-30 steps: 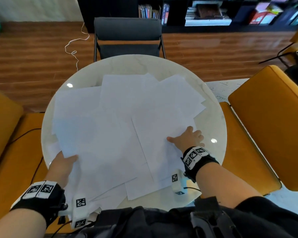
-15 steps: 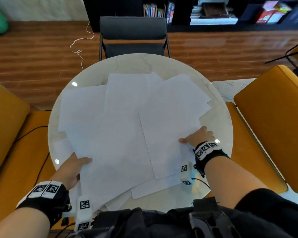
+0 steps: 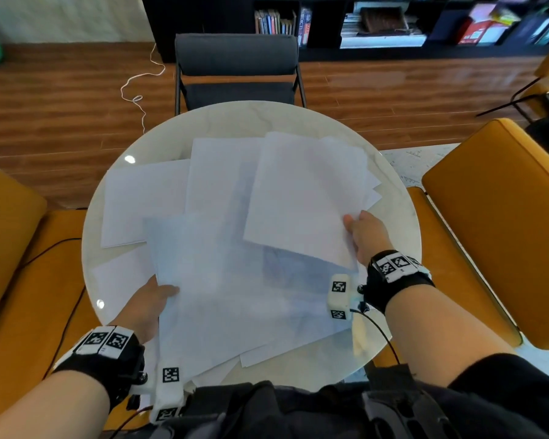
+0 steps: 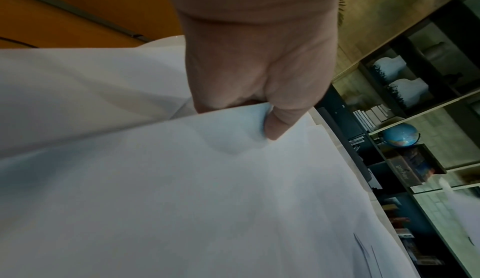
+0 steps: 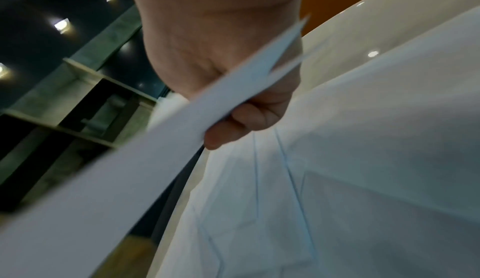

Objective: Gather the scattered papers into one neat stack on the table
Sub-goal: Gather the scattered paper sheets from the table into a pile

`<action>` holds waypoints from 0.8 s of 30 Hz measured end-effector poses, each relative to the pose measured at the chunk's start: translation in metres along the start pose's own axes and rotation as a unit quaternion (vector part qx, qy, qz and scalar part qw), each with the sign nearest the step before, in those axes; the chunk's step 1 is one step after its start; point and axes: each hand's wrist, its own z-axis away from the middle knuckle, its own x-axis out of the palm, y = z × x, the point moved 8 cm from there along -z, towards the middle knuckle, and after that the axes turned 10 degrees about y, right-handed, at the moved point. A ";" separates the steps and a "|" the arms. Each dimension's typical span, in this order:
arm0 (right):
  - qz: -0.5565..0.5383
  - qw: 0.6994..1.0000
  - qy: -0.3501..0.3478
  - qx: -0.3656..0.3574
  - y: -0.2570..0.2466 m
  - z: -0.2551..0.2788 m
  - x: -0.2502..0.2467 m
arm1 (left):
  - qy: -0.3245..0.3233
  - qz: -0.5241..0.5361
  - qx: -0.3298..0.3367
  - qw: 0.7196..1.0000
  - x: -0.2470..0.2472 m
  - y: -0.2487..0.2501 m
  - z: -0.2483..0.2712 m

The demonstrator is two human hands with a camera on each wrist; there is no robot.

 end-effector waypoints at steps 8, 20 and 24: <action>0.188 0.954 -0.192 -0.131 -0.005 0.084 0.099 | -0.029 0.104 -0.077 0.991 0.016 -0.003 0.004; 0.136 0.981 -0.118 -0.076 0.004 0.083 0.089 | -0.003 -0.004 0.029 1.000 0.005 -0.007 -0.005; 0.085 0.992 0.046 0.080 0.014 0.034 0.044 | 0.013 -0.004 0.045 0.999 0.004 -0.004 -0.006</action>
